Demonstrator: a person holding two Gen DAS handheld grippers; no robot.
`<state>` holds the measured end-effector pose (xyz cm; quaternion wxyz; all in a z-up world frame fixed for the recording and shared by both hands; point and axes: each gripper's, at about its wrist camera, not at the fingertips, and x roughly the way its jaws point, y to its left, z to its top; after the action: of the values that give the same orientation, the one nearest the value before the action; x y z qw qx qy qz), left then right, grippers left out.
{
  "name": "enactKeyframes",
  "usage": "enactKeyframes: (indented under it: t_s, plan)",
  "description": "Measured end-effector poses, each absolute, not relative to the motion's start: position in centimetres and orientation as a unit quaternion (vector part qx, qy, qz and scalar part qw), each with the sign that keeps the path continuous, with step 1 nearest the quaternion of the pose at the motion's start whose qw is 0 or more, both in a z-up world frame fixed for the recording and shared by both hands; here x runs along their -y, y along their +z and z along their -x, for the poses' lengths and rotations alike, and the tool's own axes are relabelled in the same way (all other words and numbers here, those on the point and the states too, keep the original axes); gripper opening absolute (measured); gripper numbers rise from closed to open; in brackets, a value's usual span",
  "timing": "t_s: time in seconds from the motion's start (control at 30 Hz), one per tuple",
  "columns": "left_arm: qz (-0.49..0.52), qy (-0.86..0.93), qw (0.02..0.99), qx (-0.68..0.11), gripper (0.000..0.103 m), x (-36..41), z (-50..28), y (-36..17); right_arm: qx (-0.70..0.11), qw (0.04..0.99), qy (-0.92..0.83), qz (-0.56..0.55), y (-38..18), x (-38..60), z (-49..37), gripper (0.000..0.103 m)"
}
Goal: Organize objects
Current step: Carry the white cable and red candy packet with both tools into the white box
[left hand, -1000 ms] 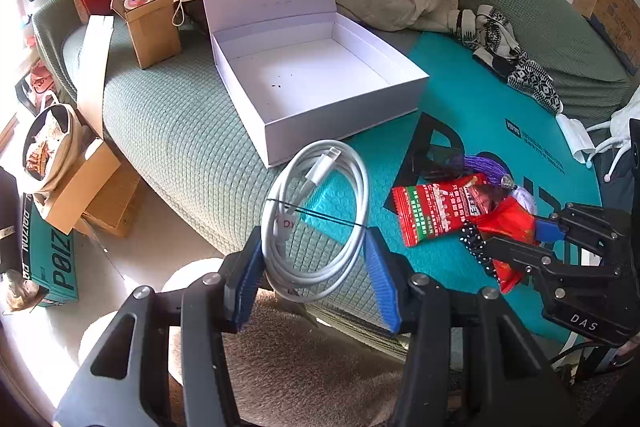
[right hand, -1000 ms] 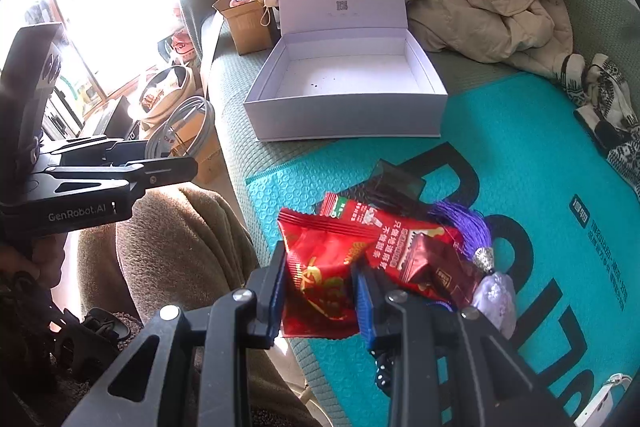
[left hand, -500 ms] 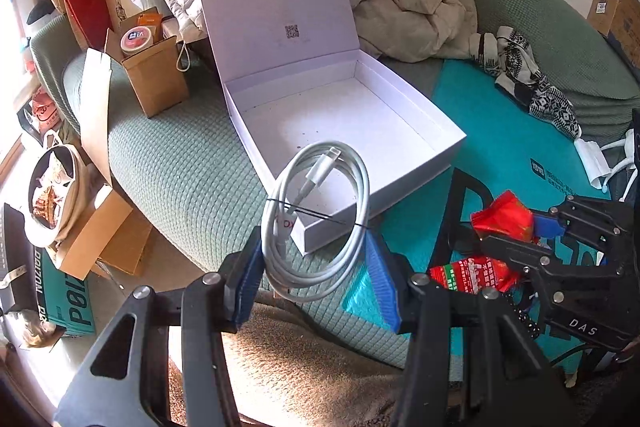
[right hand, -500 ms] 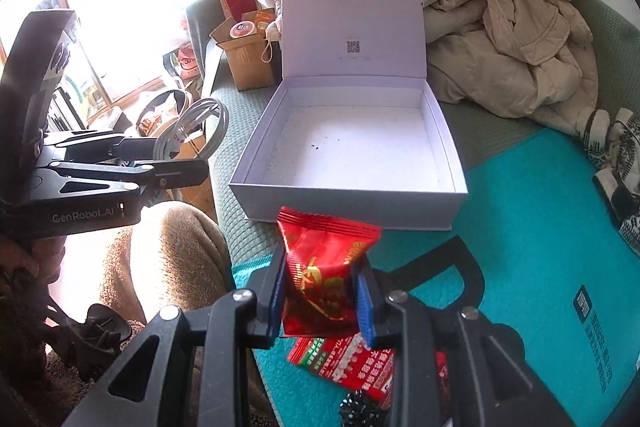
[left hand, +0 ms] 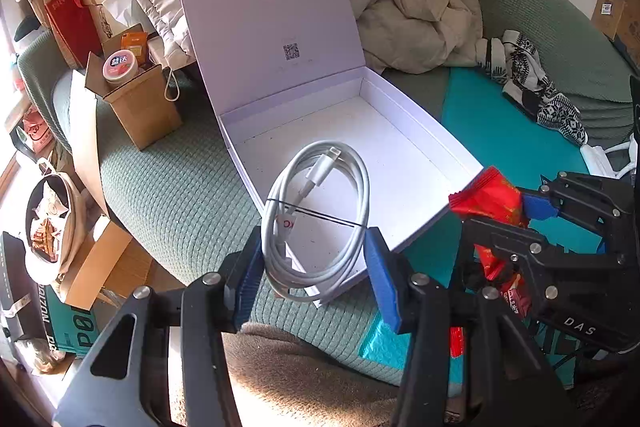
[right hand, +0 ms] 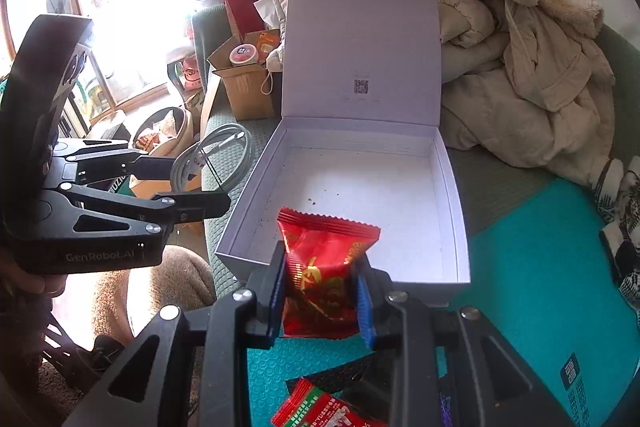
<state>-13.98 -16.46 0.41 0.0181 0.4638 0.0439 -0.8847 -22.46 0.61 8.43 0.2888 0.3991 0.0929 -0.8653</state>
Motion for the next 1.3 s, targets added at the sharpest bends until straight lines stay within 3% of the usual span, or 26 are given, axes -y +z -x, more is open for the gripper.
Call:
enactKeyframes:
  t_s: [1.3]
  plan:
    - [-0.499, -0.866, 0.016, -0.011, 0.047, 19.7, 31.0, -5.2, -0.114, 0.250, -0.876, -0.398, 6.0, 0.8, 37.7, 0.029]
